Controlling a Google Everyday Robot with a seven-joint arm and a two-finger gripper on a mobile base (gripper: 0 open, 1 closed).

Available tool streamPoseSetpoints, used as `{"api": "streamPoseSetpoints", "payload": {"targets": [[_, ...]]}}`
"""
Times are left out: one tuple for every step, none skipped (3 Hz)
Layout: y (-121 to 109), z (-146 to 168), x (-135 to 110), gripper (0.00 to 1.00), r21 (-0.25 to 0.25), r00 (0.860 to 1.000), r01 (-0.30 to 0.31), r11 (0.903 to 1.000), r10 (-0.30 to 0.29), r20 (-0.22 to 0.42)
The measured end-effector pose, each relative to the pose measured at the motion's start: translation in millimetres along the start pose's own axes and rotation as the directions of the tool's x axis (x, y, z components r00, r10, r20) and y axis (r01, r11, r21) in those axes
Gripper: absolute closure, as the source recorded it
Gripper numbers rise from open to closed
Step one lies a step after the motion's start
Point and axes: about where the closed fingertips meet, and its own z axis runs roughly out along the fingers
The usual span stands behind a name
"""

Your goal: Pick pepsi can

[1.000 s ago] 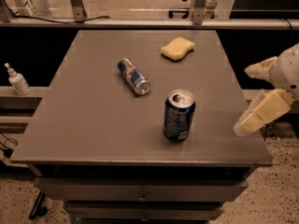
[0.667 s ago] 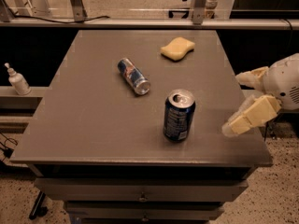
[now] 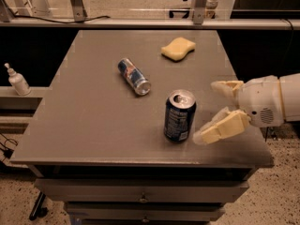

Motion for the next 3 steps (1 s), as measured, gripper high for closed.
{"api": "streamPoseSetpoints", "payload": {"targets": [[15.7,28.2,-9.2,0.0,-0.024,0.997,0.019,0.9995,-0.017,0.079],[31.0,51.1,-13.7,0.18,-0.052,0.992,0.021,0.9984,-0.015,0.124],[30.4,57.6,-9.7,0.41,-0.058,0.99,0.0,0.9983,0.008,0.143]]}}
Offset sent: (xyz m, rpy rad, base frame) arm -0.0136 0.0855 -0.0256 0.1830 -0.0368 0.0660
